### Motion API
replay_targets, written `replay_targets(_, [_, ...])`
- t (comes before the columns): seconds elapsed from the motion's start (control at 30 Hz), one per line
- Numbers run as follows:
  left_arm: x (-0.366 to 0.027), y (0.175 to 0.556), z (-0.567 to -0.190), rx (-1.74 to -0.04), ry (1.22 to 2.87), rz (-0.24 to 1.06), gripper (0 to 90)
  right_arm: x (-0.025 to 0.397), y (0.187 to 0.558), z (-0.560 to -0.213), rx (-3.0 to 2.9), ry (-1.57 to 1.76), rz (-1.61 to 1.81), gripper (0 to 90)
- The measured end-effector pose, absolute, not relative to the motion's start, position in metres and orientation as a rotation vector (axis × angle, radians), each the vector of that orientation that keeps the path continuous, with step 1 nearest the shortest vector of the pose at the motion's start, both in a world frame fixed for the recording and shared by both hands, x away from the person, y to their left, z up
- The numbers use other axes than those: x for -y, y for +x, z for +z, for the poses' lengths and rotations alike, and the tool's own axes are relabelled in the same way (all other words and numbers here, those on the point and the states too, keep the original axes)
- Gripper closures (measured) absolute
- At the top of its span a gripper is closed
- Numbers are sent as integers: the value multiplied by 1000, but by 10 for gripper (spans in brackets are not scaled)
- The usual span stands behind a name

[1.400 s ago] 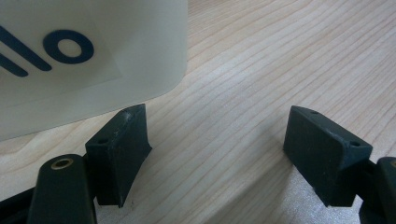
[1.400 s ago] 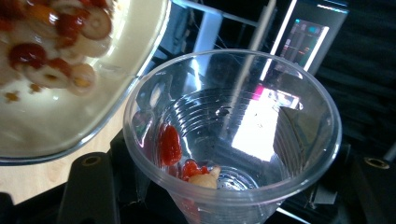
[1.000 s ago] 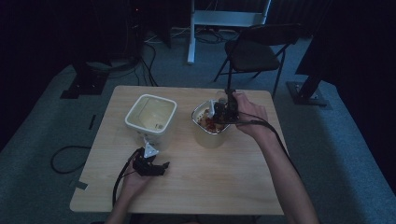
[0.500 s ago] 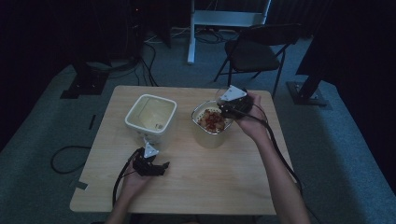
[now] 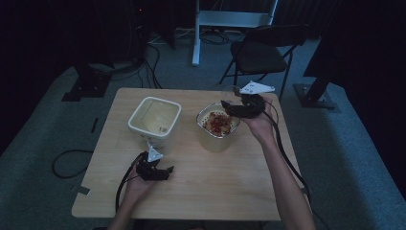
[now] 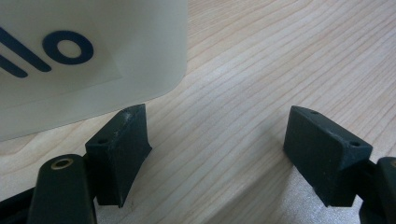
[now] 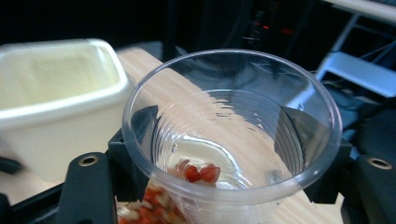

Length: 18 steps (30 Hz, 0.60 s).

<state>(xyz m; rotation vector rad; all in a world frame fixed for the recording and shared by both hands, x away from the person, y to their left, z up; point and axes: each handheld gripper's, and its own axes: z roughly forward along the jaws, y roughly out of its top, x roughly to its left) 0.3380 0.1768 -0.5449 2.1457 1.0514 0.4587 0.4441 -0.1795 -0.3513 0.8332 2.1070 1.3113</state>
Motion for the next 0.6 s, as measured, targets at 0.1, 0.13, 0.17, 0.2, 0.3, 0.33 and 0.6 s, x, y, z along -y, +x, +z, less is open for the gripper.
replay_targets(0.1, [-177,339,-545,-1050,2145,460,229,180,446,-349,-2118,848,1392,312])
replay_targets(0.13, [-176,339,-545,-1052,2144,459,229,179,446,-348,-2123,844,1408,312])
replay_targets(0.17, [-176,339,-545,-1051,2145,460,229,178,446,-347,-2127,842,1424,312])
replay_targets(0.2, [-176,339,-545,-1052,2144,460,229,177,446,-347,-2133,837,1438,312])
replay_targets(0.3, [-176,339,-545,-1052,2144,460,229,171,445,-346,-2152,820,1449,311])
replay_targets(0.33, [-176,339,-545,-1052,2144,460,229,169,444,-345,-2157,810,1453,311])
replay_targets(0.6, [-176,339,-545,-1051,2145,459,229,149,440,-346,-2192,764,1474,310])
